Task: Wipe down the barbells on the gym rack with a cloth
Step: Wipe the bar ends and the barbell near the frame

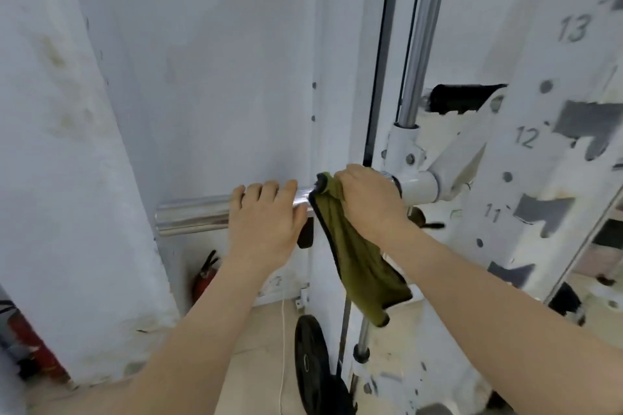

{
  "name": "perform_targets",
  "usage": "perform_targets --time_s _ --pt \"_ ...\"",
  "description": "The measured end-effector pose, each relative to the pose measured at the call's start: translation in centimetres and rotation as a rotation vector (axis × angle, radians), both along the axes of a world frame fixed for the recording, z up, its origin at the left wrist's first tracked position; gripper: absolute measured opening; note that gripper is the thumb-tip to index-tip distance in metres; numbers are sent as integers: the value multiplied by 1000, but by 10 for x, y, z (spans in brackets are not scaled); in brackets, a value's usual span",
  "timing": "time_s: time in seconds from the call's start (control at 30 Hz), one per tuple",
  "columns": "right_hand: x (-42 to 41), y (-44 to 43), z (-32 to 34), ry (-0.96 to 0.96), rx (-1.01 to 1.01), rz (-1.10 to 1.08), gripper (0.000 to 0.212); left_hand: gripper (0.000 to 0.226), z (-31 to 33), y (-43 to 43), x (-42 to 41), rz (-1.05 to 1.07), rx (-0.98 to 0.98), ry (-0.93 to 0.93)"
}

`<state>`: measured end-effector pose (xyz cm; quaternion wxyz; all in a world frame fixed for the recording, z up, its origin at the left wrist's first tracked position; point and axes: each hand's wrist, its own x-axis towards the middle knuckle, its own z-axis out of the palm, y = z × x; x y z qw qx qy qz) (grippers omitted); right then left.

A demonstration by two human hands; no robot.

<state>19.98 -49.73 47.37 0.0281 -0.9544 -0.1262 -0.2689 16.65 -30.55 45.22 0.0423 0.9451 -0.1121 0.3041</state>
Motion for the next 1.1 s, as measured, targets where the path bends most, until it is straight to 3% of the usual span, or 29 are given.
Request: perform_targets --time_s 0.1,0.2,0.3,0.37,0.47,0.53,0.67,0.87,0.97,1.1 --pt "13 -13 23 33 -41 -154 26 42 -6 6 3 -20 20 -70" --pt "24 -11 43 128 53 -257 32 36 -8 6 1 -35 -24 -122" --pt "19 1 33 57 269 -218 27 40 -15 7 -4 -63 -60 -175" --pt "2 -2 8 -18 283 -146 20 45 -16 13 -6 -80 -88 -190" --pt "-37 -13 -25 -54 271 -32 55 47 -12 16 -5 -93 -131 -158" --pt "-68 -17 -43 17 397 -12 62 48 -10 15 -3 -97 -156 -116" --pt "-119 -11 -48 301 1101 17 60 50 3 8 -8 -117 -303 70" --pt "-161 -24 -11 436 1998 116 25 64 -3 -46 -81 -607 -633 480" --pt "-181 -52 0 648 2043 358 20 57 2 -78 -119 -747 -900 693" --pt "-200 -97 0 924 1865 794 50 44 3 -116 -142 -784 -1287 777"
